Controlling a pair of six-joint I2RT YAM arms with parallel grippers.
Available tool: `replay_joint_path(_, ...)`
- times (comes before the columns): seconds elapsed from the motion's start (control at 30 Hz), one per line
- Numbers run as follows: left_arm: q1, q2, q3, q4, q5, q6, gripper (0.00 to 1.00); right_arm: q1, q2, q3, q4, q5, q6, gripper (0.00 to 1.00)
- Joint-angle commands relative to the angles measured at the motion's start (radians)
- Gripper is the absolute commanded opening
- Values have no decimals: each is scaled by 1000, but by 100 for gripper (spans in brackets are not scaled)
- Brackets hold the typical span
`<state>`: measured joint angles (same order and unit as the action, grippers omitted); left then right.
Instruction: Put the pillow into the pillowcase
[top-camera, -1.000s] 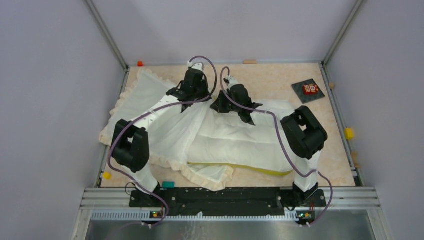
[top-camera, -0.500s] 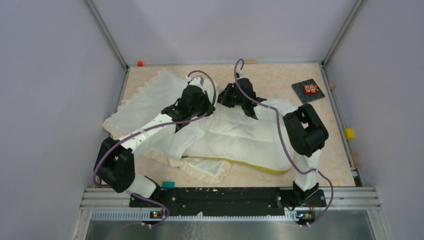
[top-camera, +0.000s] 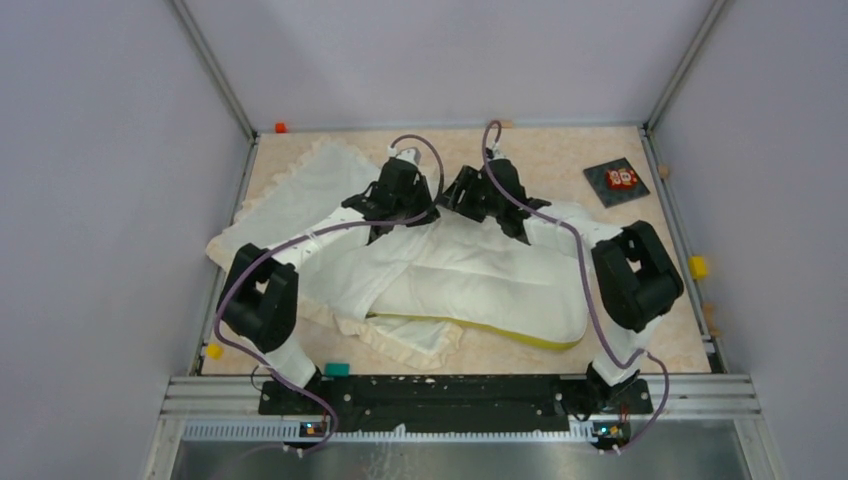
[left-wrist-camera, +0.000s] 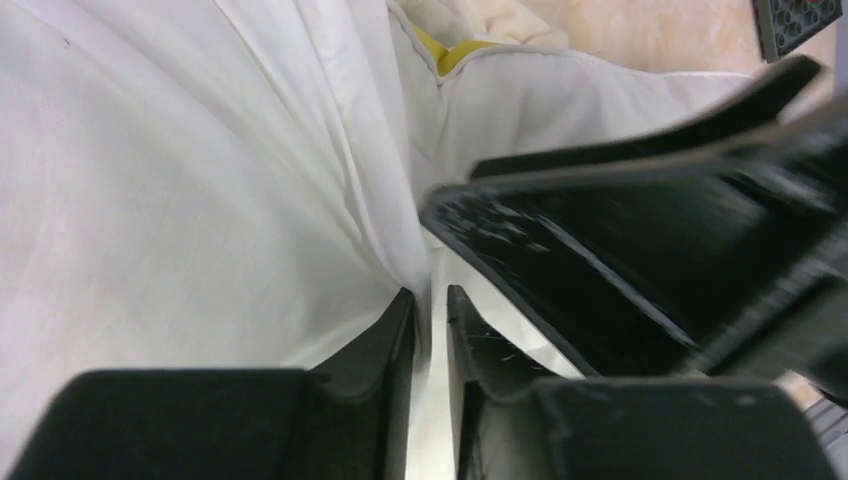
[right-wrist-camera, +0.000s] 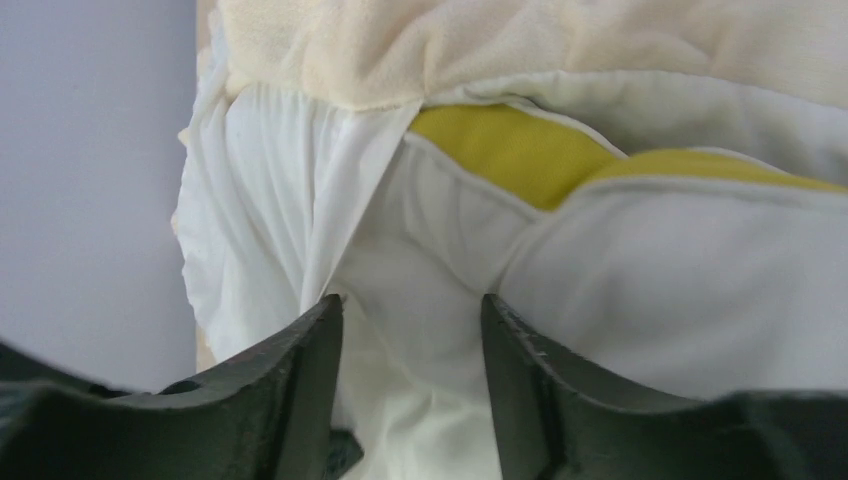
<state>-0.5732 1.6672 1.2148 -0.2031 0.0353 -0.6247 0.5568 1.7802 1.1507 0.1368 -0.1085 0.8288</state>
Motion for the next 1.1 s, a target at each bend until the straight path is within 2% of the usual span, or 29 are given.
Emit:
replay_joint_path(0.0,2,-32,72,-51,55,44,36,-2,-169,-24,-181,75,-114,58)
replay_joint_path(0.1,2,-91,59,-110,34,71,55,28,-243,-75,-242,137,-175,61)
replay_joint_path(0.23,2,-217,10,-217,-3,100,71,107,-340,-170,-218,156,-290,63)
replay_joint_path(0.4,1,-426,-144,-341,-123,129,79,297,-432,-256,-161,264,-514,68)
replay_joint_path(0.5,2,-536,-226,-418,-168,118,79,438,-434,-270,-143,320,-651,70)
replay_joint_path(0.6,1,-615,-307,-459,-179,99,75,518,-394,-255,-144,380,-722,71)
replay_joint_path(0.73,-3,-656,-376,-475,-130,62,68,567,-338,-221,-150,387,-769,73)
replay_joint_path(0.87,-5,-658,-417,-476,-149,47,64,606,-270,-196,-145,386,-802,73)
replay_joint_path(1.07,-5,-635,-458,-426,-167,52,54,629,-186,-213,-71,373,-802,73)
